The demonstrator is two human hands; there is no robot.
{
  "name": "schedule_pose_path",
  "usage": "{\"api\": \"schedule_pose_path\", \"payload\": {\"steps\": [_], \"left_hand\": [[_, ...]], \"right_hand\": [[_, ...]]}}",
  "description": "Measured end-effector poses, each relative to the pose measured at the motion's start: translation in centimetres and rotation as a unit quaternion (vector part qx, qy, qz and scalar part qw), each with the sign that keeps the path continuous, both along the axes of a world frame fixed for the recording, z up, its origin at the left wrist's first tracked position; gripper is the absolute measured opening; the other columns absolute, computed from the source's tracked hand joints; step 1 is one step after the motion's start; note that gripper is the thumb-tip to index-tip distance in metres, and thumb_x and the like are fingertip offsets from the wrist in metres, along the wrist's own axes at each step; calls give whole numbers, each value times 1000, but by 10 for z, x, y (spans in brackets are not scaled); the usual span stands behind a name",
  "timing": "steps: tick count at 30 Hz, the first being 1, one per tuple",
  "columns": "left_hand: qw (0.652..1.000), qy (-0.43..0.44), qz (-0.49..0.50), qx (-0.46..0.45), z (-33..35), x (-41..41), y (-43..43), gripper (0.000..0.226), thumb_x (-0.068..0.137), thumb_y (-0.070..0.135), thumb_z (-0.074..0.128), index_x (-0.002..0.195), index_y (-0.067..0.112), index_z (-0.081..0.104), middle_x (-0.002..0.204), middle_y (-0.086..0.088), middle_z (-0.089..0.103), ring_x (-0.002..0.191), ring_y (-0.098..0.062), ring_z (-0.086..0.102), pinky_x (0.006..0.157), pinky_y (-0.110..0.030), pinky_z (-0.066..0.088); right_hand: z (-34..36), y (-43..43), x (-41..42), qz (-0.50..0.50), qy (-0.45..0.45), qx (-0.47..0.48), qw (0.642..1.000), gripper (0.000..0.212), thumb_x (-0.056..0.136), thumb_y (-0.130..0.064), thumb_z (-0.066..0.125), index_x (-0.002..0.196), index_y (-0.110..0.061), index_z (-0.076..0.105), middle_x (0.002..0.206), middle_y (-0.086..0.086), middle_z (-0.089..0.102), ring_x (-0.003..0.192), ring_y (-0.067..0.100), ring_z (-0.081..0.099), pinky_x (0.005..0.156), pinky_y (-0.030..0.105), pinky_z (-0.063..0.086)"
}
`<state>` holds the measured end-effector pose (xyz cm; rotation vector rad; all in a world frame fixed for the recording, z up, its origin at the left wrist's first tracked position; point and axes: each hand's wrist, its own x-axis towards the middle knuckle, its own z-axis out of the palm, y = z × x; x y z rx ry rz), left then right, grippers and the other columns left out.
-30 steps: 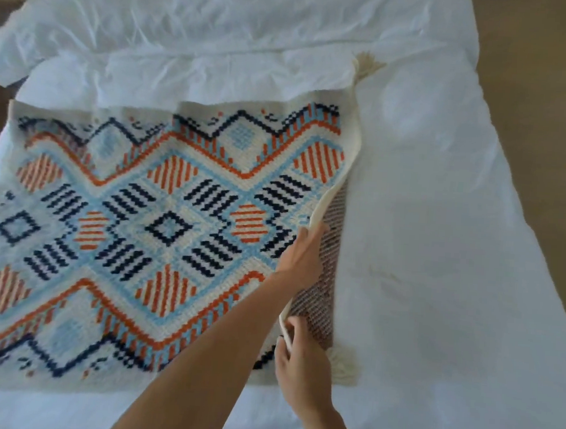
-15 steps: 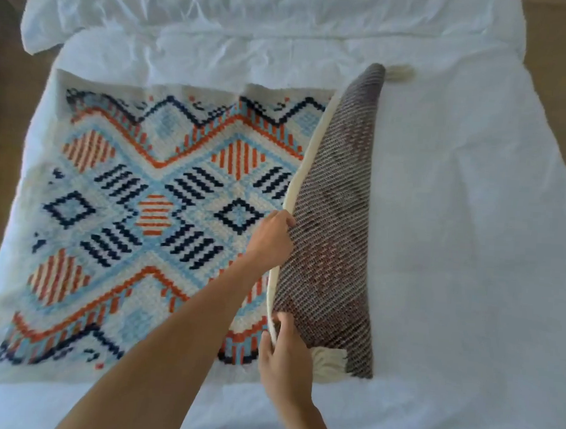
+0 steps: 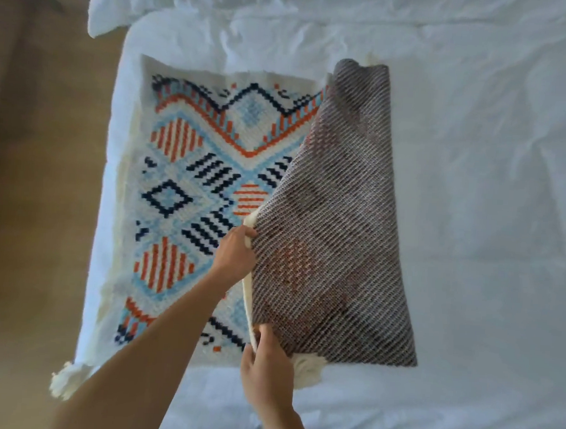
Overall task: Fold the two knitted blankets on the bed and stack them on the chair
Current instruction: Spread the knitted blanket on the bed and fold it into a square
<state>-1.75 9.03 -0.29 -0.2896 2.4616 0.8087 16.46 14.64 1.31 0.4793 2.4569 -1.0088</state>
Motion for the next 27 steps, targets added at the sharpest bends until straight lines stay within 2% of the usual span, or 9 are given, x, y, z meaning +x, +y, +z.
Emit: {"api": "schedule_pose_path", "payload": {"steps": [3, 6, 13, 20, 27], "left_hand": [[1000, 15, -6, 15, 4, 2, -19, 44, 84, -7, 43, 121, 15, 55, 131, -8, 51, 115, -24, 51, 96, -39, 45], [999, 38, -5, 20, 5, 1, -39, 47, 83, -9, 41, 121, 15, 56, 133, -6, 50, 121, -23, 46, 97, -33, 38], [998, 33, -41, 27, -6, 1, -114, 49, 81, -2, 47, 125, 19, 51, 140, -4, 44, 130, -23, 37, 105, -34, 28], [994, 34, -81, 61, -28, -12, -220, 57, 77, -11, 47, 128, 13, 49, 136, -5, 44, 127, -23, 40, 100, -27, 31], [987, 39, -131, 83, -45, -25, -284, 51, 83, 0, 52, 132, 14, 47, 135, -5, 44, 123, -22, 44, 97, -25, 32]], "right_hand": [[1, -22, 1, 1, -4, -2, 1000, 26, 92, -25, 43, 118, -22, 44, 110, -2, 60, 97, 20, 60, 74, 32, 42], [-1, -45, -2, -4, 12, -14, 1000, 26, 91, -24, 46, 117, -21, 46, 109, 0, 62, 98, 22, 60, 74, 31, 41], [-3, -114, -6, 1, 18, -15, 1000, 23, 91, -18, 48, 114, -19, 49, 103, 0, 63, 94, 19, 62, 69, 27, 41], [-17, -230, -19, -29, -26, -19, 999, 24, 92, -15, 46, 115, -17, 49, 107, 2, 63, 99, 22, 59, 76, 30, 41], [-33, -300, -36, -62, -37, 8, 997, 26, 91, -11, 46, 116, -16, 49, 109, 1, 62, 100, 19, 60, 76, 27, 42]]}}
